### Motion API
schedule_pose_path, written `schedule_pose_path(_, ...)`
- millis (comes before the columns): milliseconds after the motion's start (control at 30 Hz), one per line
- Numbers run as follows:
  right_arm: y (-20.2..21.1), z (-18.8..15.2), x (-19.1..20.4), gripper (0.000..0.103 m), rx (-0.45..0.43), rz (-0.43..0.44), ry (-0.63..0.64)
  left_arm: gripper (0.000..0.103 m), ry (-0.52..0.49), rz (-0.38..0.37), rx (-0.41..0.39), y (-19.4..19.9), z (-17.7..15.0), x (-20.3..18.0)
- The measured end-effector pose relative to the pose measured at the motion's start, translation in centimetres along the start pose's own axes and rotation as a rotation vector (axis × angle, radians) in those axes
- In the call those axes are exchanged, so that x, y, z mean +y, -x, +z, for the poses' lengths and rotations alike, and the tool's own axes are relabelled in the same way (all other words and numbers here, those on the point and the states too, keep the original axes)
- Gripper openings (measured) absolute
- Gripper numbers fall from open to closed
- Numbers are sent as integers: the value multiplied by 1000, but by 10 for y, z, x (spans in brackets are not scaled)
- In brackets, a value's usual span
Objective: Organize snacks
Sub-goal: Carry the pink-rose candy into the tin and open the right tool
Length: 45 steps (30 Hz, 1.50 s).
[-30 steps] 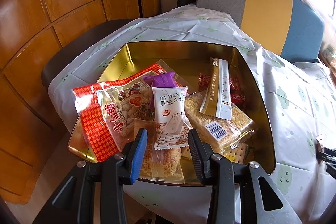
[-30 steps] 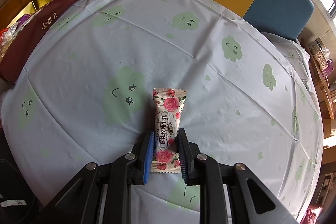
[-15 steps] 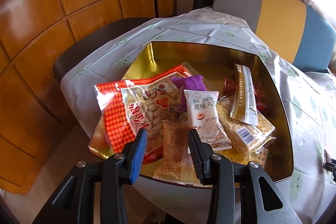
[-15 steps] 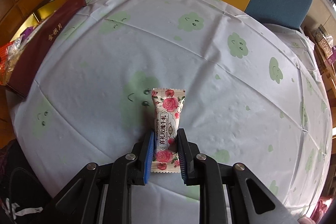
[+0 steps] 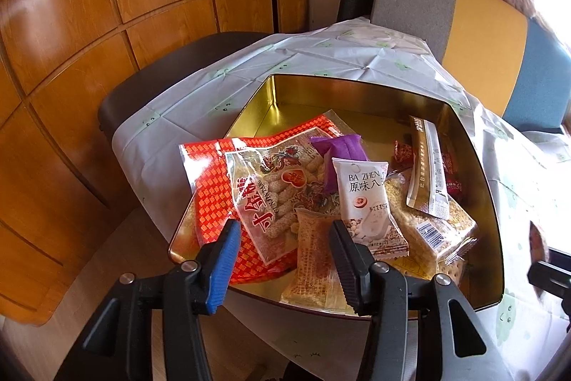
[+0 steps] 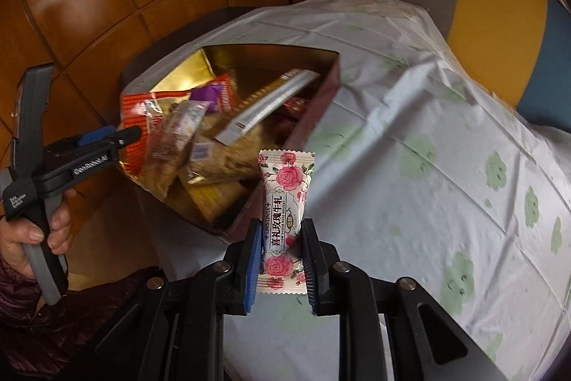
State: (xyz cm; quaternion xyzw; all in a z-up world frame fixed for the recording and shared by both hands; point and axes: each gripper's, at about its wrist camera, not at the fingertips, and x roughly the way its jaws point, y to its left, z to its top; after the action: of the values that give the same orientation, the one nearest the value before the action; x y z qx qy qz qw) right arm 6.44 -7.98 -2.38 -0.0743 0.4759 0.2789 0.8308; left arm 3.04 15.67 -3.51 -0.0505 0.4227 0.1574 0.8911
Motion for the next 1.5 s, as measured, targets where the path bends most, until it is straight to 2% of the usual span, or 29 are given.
schedule_pose_path(67, -7, 11, 14, 21, -4, 25, 26, 55, 0, 1, 2, 0, 0, 2)
schedule_pose_path(300, -35, 30, 52, 21, 26, 45, 82, 57, 16, -3, 6, -2, -3, 8)
schedule_pose_path(600, -80, 51, 50, 24, 73, -35, 69, 57, 28, -6, 18, -8, -5, 15)
schedule_pose_path(700, -80, 56, 43, 36, 54, -32, 42, 57, 36, -5, 18, -9, -4, 17)
schedule_pose_path(1000, -51, 44, 37, 36, -29, -15, 19, 57, 40, -11, 13, -8, -4, 16)
schedule_pose_path(1100, -39, 40, 47, 30, -72, 2, 54, 57, 38, -13, 14, -7, -4, 15)
schedule_pose_path(1200, -40, 41, 64, 30, -90, 15, 124, 59, 33, -15, 15, -7, -5, 13)
schedule_pose_path(1333, -65, 40, 81, 31, -42, -49, 222, 59, 38, -20, 17, -8, -5, 14)
schedule_pose_path(1400, -70, 41, 86, 31, -60, -120, 274, 59, 41, -19, 20, -9, -5, 15)
schedule_pose_path(1500, -78, 48, 81, 31, -49, -145, 276, 59, 40, -17, 24, -11, -6, 15)
